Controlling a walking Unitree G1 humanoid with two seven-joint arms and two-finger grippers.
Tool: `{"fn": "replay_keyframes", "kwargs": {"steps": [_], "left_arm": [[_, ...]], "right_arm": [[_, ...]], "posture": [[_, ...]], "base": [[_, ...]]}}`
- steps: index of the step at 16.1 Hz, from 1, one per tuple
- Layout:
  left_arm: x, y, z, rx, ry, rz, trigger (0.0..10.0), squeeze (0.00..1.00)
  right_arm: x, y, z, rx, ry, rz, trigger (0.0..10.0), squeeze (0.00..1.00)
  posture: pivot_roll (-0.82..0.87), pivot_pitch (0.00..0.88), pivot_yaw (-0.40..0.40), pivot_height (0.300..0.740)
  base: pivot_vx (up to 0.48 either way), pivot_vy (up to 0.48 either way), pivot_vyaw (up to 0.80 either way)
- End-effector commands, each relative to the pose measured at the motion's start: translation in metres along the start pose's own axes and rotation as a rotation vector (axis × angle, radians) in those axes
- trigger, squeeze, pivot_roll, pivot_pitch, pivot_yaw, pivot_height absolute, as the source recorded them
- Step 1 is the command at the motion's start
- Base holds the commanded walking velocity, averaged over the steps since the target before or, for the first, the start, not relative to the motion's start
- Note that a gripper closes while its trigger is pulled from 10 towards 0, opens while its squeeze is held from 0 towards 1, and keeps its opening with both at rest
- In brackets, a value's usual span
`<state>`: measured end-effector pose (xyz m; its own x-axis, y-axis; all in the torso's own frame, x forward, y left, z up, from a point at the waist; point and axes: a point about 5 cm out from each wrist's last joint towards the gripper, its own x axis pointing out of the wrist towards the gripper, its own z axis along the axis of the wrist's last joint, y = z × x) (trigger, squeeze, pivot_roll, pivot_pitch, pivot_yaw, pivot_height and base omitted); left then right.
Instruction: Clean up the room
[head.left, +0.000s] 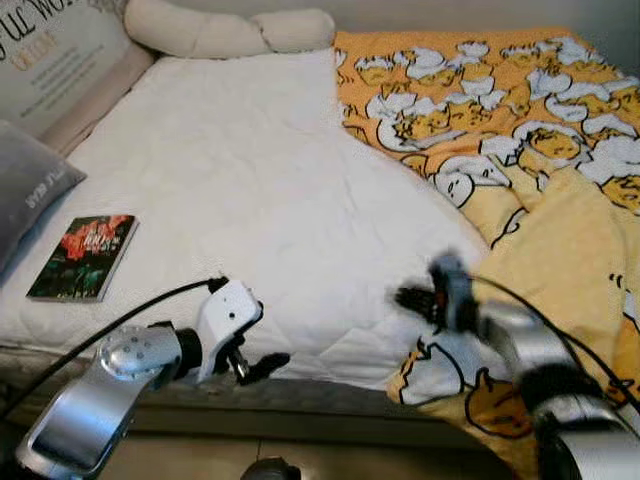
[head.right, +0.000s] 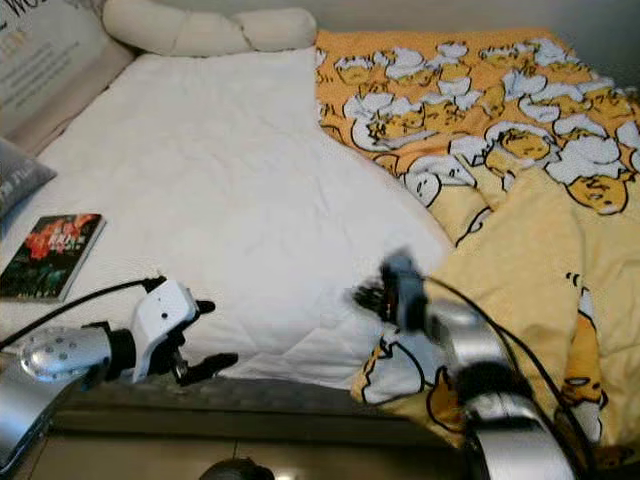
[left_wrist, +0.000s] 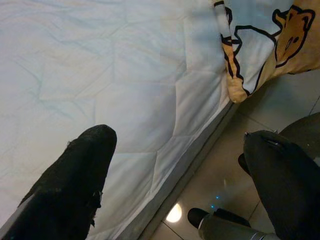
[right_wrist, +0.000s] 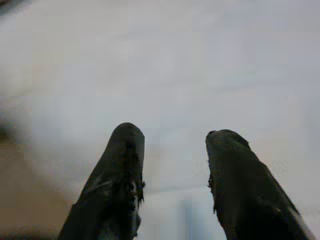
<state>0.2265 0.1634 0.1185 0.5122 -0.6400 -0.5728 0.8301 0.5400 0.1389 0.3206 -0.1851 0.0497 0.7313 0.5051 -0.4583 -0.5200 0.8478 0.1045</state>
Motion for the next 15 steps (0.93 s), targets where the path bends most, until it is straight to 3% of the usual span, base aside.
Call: {"fn": "replay_keyframes", "kwargs": {"steps": [1,4,8,9,10,12,15], "left_arm": [[0.001,0.001,0.000,0.003,0.001,0.002,10.0,0.03],[0.001,0.001,0.001,0.006,-0.004,0.008,10.0,0.03],[-0.002,0.000,0.003,0.009,-0.008,0.015,10.0,0.03],[-0.005,0.000,0.004,0.011,-0.012,0.021,10.0,0.03],[-0.006,0.000,0.004,0.014,-0.014,0.023,10.0,0.04],[-0.010,-0.001,0.007,0.018,-0.020,0.025,10.0,0.04],[-0.020,-0.007,0.011,0.018,-0.031,0.022,10.0,0.04]], "right_arm": [[0.000,-0.013,0.002,0.015,-0.007,-0.224,10.0,1.00],[0.001,-0.024,0.002,-0.010,0.028,-0.568,10.0,1.00],[0.004,-0.022,-0.011,0.031,0.092,-0.758,10.0,1.00],[0.004,-0.021,-0.017,0.046,0.127,-0.794,10.0,0.43],[0.006,-0.018,-0.020,0.051,0.148,-0.778,10.0,0.00],[0.004,-0.020,-0.024,0.004,0.193,-0.807,10.0,0.00],[0.006,-0.012,-0.036,0.140,0.228,-0.769,10.0,0.00]], "posture": [[0.12,0.000,0.085,0.740],[0.14,0.000,0.084,0.740],[0.15,0.007,0.090,0.740],[0.17,0.022,0.096,0.740],[0.18,0.034,0.098,0.740],[0.20,0.060,0.104,0.740],[0.24,0.115,0.109,0.740]], "base": [[0.000,0.000,0.00],[0.000,0.000,0.00],[0.000,0.000,0.00],[0.000,0.000,0.00],[0.000,0.000,0.00],[0.000,0.000,0.00],[0.000,0.000,0.00]]}}
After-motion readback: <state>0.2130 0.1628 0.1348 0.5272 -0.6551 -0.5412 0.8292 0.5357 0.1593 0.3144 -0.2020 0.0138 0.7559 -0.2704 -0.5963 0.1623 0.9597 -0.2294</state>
